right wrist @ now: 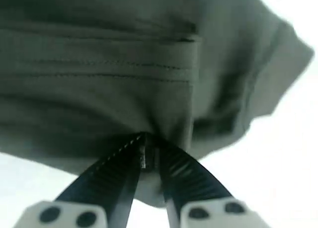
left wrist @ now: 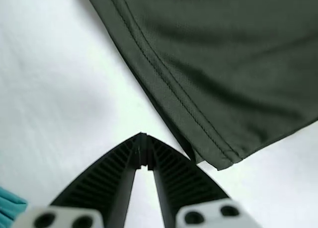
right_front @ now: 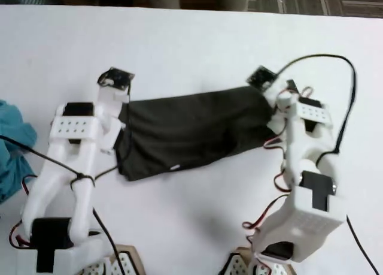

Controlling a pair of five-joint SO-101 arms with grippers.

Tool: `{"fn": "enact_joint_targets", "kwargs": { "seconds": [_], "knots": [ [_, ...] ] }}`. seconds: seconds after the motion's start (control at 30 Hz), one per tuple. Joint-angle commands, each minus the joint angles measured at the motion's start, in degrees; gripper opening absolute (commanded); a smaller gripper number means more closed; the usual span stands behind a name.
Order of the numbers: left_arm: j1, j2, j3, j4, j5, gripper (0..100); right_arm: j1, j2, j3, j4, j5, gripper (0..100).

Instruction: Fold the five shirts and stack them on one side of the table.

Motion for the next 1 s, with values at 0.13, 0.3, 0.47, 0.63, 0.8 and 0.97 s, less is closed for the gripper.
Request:
{"fn": "enact_joint_targets", "kwargs": {
  "seconds": [0.13, 0.3, 0.47, 0.63, 0.8, 0.97],
  "knots": [
    [-0.2, -2.9, -0.7, 0.4, 0.0, 3, 3.4, 0.0, -2.2, 0.0, 4.0, 2.2],
    [-0.4, -2.9, -0.7, 0.4, 0.0, 3, 0.9, -0.4, -2.4, 0.1, 3.6, 2.2],
    [-0.4, -2.6, -0.7, 0.1, 0.0, 3, -2.1, -6.7, -2.2, 1.3, 2.6, 2.2],
    [-0.4, -2.6, -0.6, -2.4, 0.1, 3, -5.5, -14.7, -1.9, 7.9, 0.4, 2.2],
    [-0.4, -2.5, -0.3, -5.3, 0.1, 3, -8.0, -17.9, -1.8, 14.3, 0.3, 2.2],
    [-0.4, -2.4, -0.3, -6.9, 0.1, 3, -9.0, -17.9, 3.0, 14.2, 0.3, 2.2]
  ]
}}
